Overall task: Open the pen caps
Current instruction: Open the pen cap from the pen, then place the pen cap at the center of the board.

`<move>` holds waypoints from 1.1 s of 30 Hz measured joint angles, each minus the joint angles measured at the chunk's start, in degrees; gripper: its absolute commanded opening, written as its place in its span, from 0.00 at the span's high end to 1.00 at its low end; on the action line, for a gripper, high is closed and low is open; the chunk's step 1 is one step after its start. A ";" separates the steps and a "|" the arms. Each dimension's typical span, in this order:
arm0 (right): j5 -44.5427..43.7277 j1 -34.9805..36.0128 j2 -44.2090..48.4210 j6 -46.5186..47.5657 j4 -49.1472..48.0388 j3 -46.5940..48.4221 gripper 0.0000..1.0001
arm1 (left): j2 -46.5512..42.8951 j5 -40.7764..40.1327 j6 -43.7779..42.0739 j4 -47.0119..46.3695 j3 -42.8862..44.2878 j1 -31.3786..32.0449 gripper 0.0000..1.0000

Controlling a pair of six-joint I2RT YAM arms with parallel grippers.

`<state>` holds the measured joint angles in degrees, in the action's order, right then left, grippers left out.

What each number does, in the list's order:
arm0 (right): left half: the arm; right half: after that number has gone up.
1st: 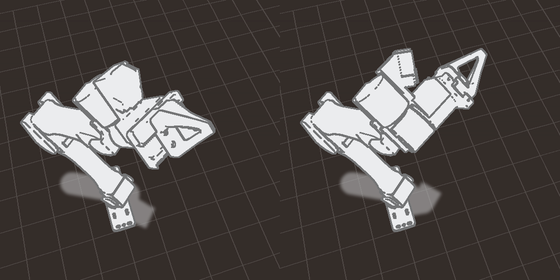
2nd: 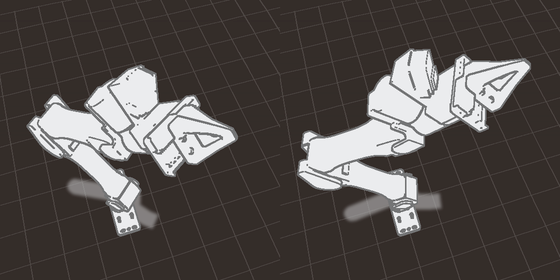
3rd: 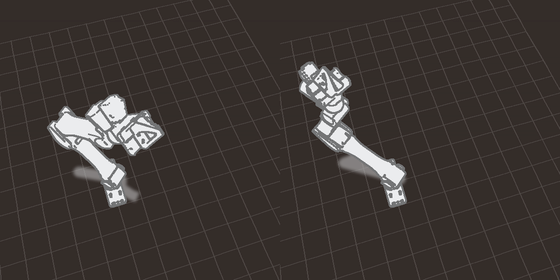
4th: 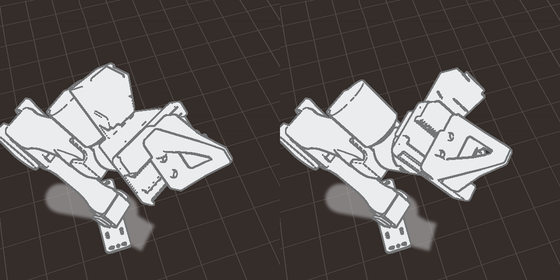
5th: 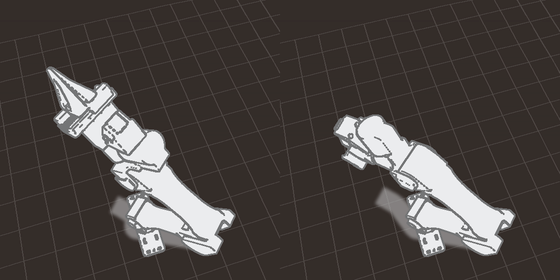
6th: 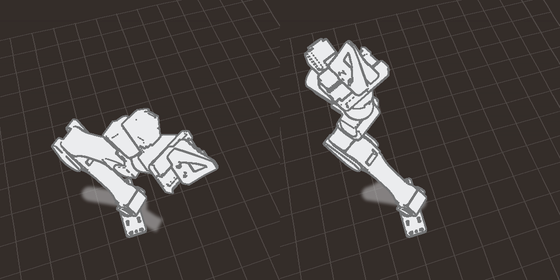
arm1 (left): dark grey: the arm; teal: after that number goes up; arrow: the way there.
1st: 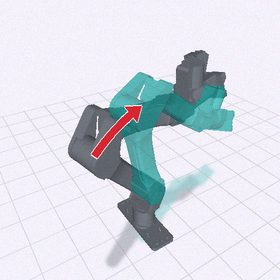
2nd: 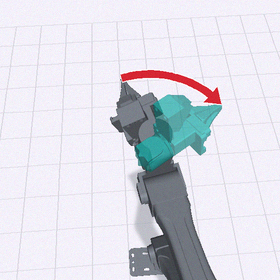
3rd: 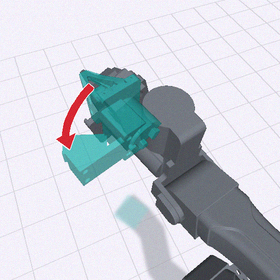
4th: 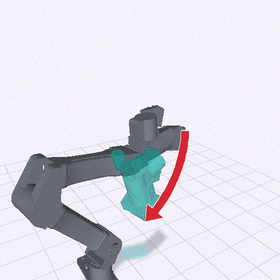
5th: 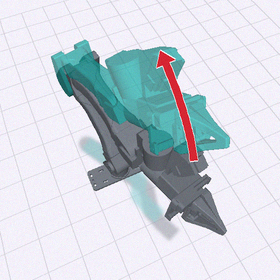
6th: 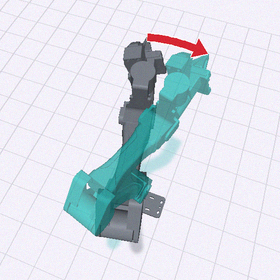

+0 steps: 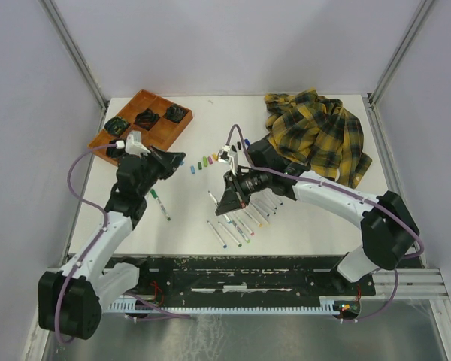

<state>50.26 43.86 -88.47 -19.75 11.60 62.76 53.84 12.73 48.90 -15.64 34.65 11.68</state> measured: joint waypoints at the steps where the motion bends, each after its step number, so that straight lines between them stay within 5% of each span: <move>1: -0.52 0.02 -0.17 0.09 0.35 0.00 1.00 | 1.53 -1.97 -0.87 2.73 -0.46 -0.04 0.97; 11: -5.40 0.02 -3.96 -0.35 3.28 0.24 1.00 | 23.12 -15.54 -6.32 17.09 2.10 -0.09 0.97; 33: -6.82 0.28 -5.14 -0.52 4.42 1.42 1.00 | 50.90 -20.90 -12.41 23.37 25.83 1.64 0.78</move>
<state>43.44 44.14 -93.60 -20.27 16.01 64.18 104.75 -8.16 36.49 7.73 60.49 13.32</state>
